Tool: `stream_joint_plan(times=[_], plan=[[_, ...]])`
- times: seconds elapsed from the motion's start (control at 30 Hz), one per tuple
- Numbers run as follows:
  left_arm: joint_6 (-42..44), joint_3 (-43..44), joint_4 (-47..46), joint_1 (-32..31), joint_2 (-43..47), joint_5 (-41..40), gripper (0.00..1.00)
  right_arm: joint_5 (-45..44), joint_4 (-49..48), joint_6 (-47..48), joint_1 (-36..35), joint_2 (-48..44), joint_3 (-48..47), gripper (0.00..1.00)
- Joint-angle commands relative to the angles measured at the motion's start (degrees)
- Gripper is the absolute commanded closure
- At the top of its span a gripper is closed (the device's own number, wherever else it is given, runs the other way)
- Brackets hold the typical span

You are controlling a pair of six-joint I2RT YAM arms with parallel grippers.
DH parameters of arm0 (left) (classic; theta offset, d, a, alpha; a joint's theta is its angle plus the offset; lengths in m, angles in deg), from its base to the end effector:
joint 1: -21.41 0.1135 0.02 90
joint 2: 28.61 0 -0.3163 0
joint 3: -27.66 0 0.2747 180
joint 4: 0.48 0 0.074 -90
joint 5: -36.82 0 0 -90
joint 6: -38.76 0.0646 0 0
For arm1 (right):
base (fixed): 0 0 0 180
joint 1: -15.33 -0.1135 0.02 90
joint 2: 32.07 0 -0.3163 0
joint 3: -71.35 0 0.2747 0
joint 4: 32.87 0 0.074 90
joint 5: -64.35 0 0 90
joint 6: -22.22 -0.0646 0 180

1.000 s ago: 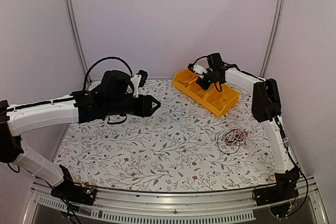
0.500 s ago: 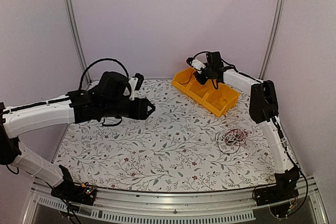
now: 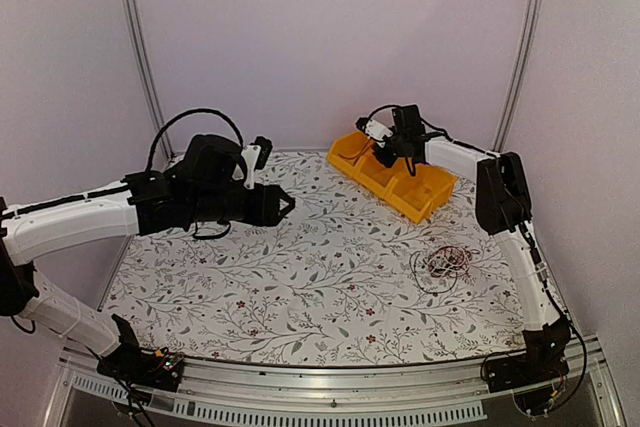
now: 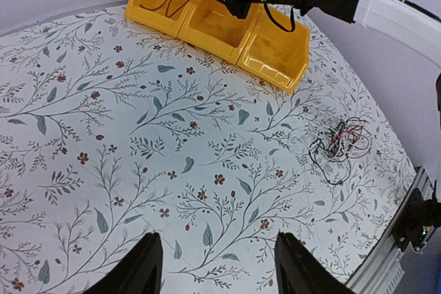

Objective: Untangle the cables

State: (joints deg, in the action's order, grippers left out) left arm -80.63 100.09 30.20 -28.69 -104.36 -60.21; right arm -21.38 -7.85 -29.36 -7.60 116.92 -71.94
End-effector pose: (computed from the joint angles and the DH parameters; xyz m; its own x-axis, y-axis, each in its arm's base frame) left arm 0.2183 -0.2488 0.3269 -0.6542 0.0232 -0.7559 0.4307 0.8330 -0.3472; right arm 0.6276 0.2707 0.1785 -0.0905 -0.7112 -0.6972 -0.6430 0.5763 -0.5044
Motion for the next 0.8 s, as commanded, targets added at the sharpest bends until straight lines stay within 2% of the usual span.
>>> stream_joint_plan(times=[0.0, 0.1, 0.37, 0.5, 0.57, 0.67, 0.77], plan=[[2.10, -0.84, -6.36, -0.54, -2.47, 1.23, 0.42, -1.93, 3.44, 2.59, -0.29, -8.49, 4.70, 0.83], [3.10, -0.39, -8.83, -0.56, -4.73, 2.22, 0.41, -2.15, 7.12, 4.27, -0.14, -11.68, 6.23, 0.77], [4.15, -0.83, -13.26, -0.47, -7.25, 4.13, 0.41, 0.27, 14.46, 2.81, 0.68, -17.42, 10.07, 0.72], [4.72, -0.49, -13.55, -0.48, -7.98, 4.56, 0.41, 7.43, 21.75, 0.18, 1.29, -21.09, 11.53, 0.68], [4.92, -0.41, -14.40, -0.43, -8.60, 4.70, 0.41, 11.63, 24.53, -0.61, 1.48, -25.38, 14.84, 0.63], [5.57, 0.56, -15.39, -0.24, -10.83, 5.85, 0.41, 13.54, 24.85, -0.59, 1.56, -32.46, 23.68, 0.47], [6.40, 2.79, -14.94, -0.21, -14.10, 8.12, 0.41, 15.84, 25.01, -0.93, 2.53, -43.16, 34.00, 0.35]])
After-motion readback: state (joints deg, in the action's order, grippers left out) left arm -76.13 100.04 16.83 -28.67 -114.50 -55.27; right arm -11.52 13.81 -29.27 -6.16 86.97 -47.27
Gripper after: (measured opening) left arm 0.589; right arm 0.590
